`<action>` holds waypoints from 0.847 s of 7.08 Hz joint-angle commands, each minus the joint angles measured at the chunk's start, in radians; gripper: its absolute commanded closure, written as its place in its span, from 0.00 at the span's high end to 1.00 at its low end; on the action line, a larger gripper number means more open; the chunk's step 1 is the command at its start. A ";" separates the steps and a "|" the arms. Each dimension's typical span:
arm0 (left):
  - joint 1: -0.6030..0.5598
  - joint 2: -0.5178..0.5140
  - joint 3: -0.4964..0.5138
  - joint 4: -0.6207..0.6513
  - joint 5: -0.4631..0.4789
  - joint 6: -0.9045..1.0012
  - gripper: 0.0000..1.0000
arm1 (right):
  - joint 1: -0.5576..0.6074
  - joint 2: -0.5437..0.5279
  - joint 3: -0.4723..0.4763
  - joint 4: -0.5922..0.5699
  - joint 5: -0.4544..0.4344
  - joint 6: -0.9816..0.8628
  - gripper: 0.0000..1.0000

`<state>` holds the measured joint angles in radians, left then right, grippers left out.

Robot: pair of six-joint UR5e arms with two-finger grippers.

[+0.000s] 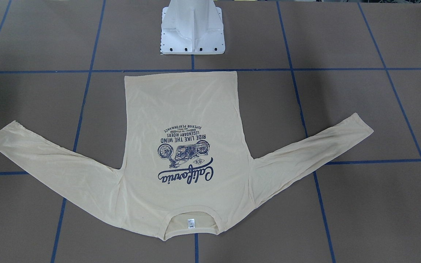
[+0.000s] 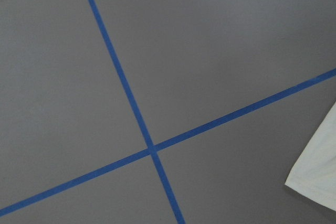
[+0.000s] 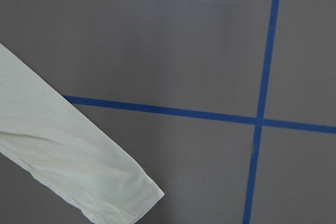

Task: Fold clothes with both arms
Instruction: 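Lower the right gripper to the cuff of the sleeve nearest it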

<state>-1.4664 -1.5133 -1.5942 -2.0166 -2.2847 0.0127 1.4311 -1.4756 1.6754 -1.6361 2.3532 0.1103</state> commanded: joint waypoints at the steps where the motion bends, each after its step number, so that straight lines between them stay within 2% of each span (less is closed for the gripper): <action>1: 0.006 -0.002 0.022 -0.002 -0.043 0.009 1.00 | 0.014 -0.012 0.017 -0.123 -0.021 0.000 1.00; 2: 0.006 -0.002 0.019 -0.008 -0.047 0.004 1.00 | -0.003 -0.018 0.003 -0.098 -0.011 0.002 1.00; 3: 0.006 -0.001 0.010 -0.007 -0.044 0.001 1.00 | -0.042 -0.038 -0.003 -0.014 0.010 0.000 1.00; 4: 0.008 -0.016 0.014 -0.008 -0.045 -0.002 1.00 | -0.134 -0.037 -0.060 0.102 0.006 0.035 1.00; 5: 0.008 -0.016 0.010 -0.010 -0.048 0.001 1.00 | -0.202 -0.035 -0.127 0.268 0.000 0.168 1.00; 6: 0.008 -0.015 0.008 -0.014 -0.047 0.001 1.00 | -0.251 -0.040 -0.153 0.394 -0.020 0.342 1.00</action>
<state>-1.4591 -1.5275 -1.5838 -2.0268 -2.3316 0.0133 1.2480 -1.5118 1.5675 -1.4011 2.3500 0.2770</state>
